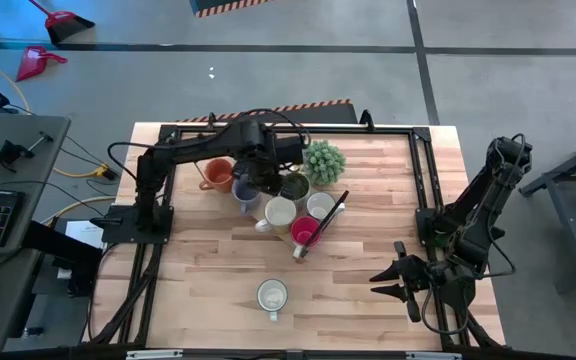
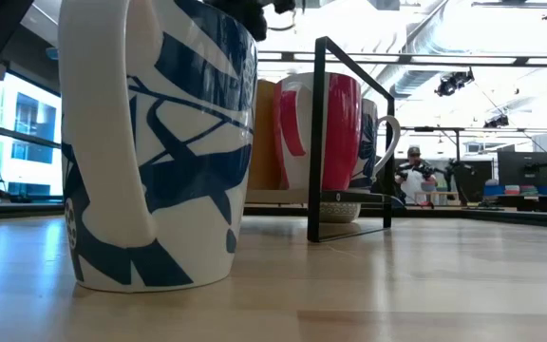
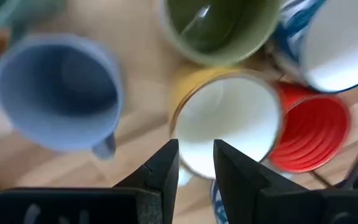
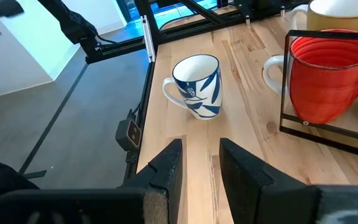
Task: Place coffee mugs
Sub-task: Put the blue patterned mug on the shelf
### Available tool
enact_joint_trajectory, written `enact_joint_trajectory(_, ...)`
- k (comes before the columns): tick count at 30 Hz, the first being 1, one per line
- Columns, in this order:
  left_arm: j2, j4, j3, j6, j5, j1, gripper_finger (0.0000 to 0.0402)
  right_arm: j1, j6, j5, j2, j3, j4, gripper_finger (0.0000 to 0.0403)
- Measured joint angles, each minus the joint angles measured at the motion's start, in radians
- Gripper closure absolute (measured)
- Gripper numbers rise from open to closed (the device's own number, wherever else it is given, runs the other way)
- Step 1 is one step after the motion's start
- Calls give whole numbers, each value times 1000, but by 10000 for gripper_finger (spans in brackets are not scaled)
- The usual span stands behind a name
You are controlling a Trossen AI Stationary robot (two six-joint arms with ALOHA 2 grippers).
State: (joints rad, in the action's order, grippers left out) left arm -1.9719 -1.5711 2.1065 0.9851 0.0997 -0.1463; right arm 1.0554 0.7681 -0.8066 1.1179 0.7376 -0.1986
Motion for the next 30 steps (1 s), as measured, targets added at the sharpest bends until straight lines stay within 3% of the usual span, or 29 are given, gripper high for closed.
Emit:
enact_joint_trajectory(5,44,3,113,-172,-85,9,325,-2,0,-2,0,0,0,315)
enact_joint_trajectory(9,137,3,208,-311,-221,40,337,-3,-6,-20,-1,0,0,315)
enact_joint_trajectory(14,329,-2,228,-412,-367,116,347,-3,-9,-64,-1,0,0,315)
enact_joint_trajectory(19,440,1,223,-455,-397,265,350,-3,-9,-91,-1,0,-1,315)
enact_joint_trajectory(23,494,2,125,-491,-397,398,351,-4,-17,-90,-1,0,0,315)
enact_joint_trajectory(30,650,0,-215,-443,-391,567,351,-4,-142,-145,0,0,-2,315)
